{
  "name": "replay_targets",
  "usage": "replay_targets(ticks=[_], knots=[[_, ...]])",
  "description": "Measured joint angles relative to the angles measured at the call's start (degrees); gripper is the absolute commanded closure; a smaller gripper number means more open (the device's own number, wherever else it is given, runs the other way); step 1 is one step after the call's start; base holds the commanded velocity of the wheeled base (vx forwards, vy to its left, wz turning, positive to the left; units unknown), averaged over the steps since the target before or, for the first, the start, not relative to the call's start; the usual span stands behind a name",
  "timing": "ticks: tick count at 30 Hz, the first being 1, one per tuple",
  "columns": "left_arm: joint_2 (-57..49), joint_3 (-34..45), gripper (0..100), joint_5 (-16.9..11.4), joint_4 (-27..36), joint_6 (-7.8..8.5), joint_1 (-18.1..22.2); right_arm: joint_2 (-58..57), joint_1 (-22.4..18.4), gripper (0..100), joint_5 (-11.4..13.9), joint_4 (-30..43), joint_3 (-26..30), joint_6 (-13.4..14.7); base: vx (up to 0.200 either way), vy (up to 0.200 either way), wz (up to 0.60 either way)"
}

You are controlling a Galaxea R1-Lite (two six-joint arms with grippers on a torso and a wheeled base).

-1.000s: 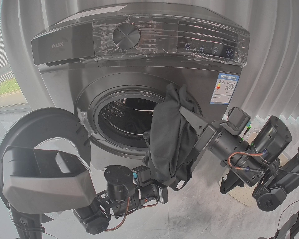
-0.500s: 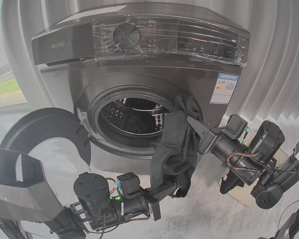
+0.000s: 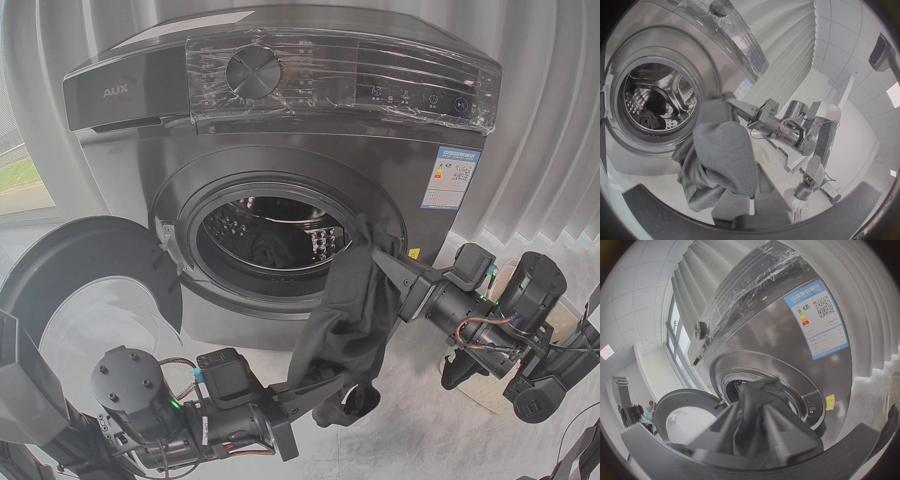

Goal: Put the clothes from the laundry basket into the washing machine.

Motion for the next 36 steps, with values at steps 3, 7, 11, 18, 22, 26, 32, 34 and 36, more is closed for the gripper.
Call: replay_targets(ticks=[3, 7, 11, 18, 22, 26, 32, 34, 36], knots=[[-1.45, 0.17, 100, -0.06, -0.05, 0.11, 0.02, 0.49, 0.00, 0, -0.06, 0.00, 1.29, 0.00, 0.000, 0.000, 0.00], [-3.58, 0.30, 100, -0.39, 0.09, 0.13, 0.28, 2.19, -0.30, 0, -0.02, -0.16, 4.68, -0.71, 0.000, 0.000, 0.00], [-5.71, -0.18, 100, -0.30, 0.04, 0.18, 0.49, 4.10, -1.05, 0, -0.09, -2.46, 6.25, -1.97, 0.000, 0.000, 0.00], [-7.00, -3.33, 100, 5.10, 0.28, -0.15, 1.23, 5.42, -3.91, 0, 0.02, -2.68, 7.86, -4.57, 0.000, 0.000, 0.00], [-6.67, -6.50, 100, 9.69, 0.35, -0.30, 1.55, 5.58, -5.07, 0, 0.33, -2.68, 8.79, -5.74, 0.000, 0.000, 0.00], [-5.78, -8.23, 100, 12.47, 1.16, -0.37, 2.07, 5.58, -5.49, 0, 0.95, -2.71, 9.20, -6.00, 0.000, 0.000, 0.00], [-3.11, -10.44, 100, 16.03, 0.69, -0.30, 2.28, 5.45, -5.05, 0, 1.74, -2.90, 9.95, -6.07, 0.000, 0.000, 0.00], [-2.47, -10.80, 100, 16.21, 0.63, -0.30, 2.32, 5.39, -4.96, 0, 1.96, -2.95, 10.12, -6.07, 0.000, 0.000, 0.00], [-2.08, -11.02, 100, 16.30, 0.63, -0.23, 2.32, 5.36, -4.85, 0, 2.29, -3.21, 10.81, -6.08, 0.000, 0.000, 0.00]])
